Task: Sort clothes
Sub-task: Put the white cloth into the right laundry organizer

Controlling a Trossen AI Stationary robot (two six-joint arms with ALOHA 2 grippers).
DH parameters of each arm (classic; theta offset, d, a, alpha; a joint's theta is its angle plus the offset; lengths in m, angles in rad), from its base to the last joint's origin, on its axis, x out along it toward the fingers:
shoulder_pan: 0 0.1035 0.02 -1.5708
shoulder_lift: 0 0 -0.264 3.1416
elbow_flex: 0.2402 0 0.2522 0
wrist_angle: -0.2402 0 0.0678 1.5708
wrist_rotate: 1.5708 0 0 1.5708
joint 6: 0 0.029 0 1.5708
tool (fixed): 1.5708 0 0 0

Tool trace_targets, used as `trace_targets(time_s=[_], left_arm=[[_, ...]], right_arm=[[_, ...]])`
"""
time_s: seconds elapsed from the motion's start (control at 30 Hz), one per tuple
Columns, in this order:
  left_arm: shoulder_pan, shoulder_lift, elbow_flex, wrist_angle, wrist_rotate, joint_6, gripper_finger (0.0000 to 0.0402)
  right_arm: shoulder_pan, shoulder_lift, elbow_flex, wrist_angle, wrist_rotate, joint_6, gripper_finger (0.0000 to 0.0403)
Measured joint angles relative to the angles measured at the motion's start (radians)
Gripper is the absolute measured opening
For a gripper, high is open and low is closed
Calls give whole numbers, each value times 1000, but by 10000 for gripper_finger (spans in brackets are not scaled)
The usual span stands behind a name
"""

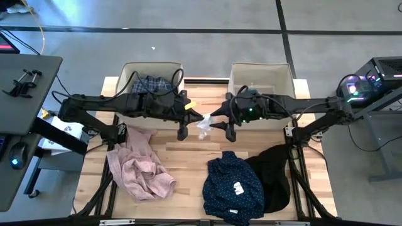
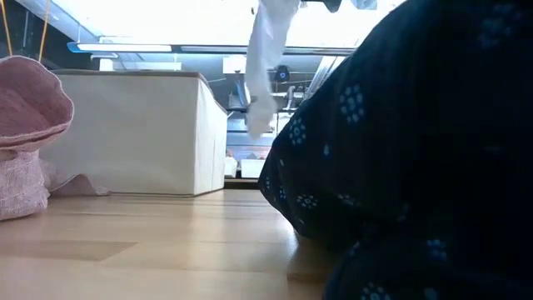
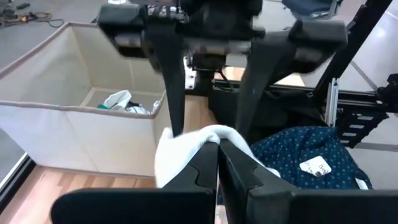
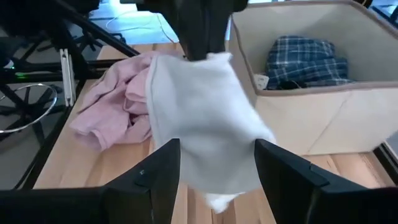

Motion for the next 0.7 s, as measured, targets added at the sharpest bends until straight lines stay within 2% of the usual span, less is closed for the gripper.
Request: trace_targets(time_s=[0.23, 0.37, 0.53, 0.7], left_arm=[[0, 6, 0, 28, 31, 0, 0], [0, 6, 0, 27, 32, 0, 0], [0, 6, 0, 28, 32, 0, 0], [0, 6, 0, 29, 16, 1, 1]], right_arm=[[2, 57, 0, 78, 39, 43, 192], [2, 77, 0, 136, 44, 52, 173], [3, 85, 0, 165, 44, 53, 116], [3, 85, 0, 173, 44, 61, 24]])
